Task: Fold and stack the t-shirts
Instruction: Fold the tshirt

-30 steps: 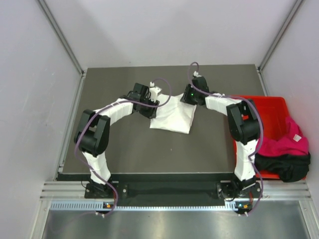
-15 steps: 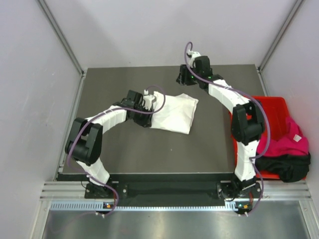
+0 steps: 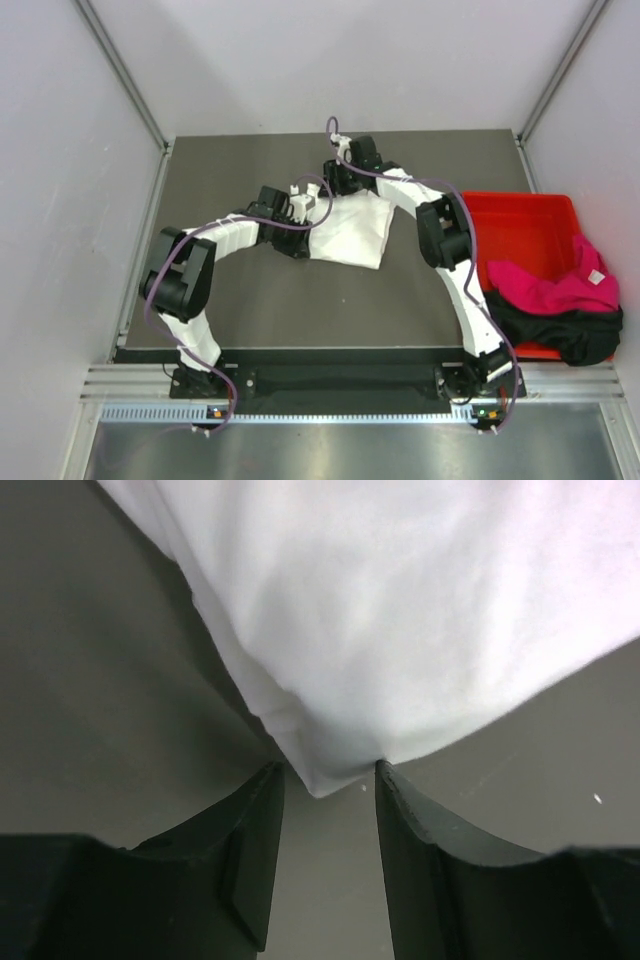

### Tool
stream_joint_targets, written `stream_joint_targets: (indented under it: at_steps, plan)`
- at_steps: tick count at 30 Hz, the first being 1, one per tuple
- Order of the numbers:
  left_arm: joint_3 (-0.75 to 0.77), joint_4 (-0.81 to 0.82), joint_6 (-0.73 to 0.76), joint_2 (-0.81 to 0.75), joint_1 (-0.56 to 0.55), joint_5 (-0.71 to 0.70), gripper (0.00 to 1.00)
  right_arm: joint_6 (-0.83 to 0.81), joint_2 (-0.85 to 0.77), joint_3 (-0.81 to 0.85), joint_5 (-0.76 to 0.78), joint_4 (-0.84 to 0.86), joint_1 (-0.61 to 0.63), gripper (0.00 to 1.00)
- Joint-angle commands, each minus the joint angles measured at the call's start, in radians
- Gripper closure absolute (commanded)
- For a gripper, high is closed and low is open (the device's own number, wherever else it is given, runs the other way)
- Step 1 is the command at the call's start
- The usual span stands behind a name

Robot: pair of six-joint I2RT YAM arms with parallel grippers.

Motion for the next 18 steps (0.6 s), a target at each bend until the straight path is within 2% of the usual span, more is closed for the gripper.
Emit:
stream_joint_targets:
  at_steps: [1,4,8,10,11,12,13,15,18]
  plan:
    - [0.002,0.030,-0.020,0.039,-0.002,0.021,0.53,0.000,-0.020,0.039,-0.056,0.027,0.023,0.48]
    - [0.000,0.050,-0.029,0.045,-0.002,0.009,0.56,0.004,-0.010,0.041,-0.030,0.029,0.023,0.51]
    - [0.002,0.049,-0.028,0.053,0.000,0.014,0.78,0.017,0.013,0.062,0.005,0.035,0.025,0.59]
    - [0.005,0.036,-0.024,0.054,0.000,0.026,0.85,0.028,0.020,0.065,0.007,0.040,0.026,0.69]
    - [0.005,0.033,-0.020,0.054,-0.002,0.031,0.92,0.034,0.020,0.061,0.007,0.057,0.025,0.74]
    - [0.005,0.030,-0.017,0.053,-0.002,0.032,0.96,0.043,0.020,0.057,0.007,0.067,0.026,0.85]
    - [0.005,0.024,-0.015,0.053,-0.002,0.032,1.00,0.063,0.019,0.051,0.008,0.081,0.026,0.90]
    - [0.005,0.015,0.003,0.053,-0.002,0.034,1.00,0.088,0.008,0.044,0.030,0.127,0.023,1.00]
    - [-0.003,-0.020,0.035,0.046,0.000,0.038,1.00,0.151,-0.032,0.021,0.097,0.208,0.021,1.00]
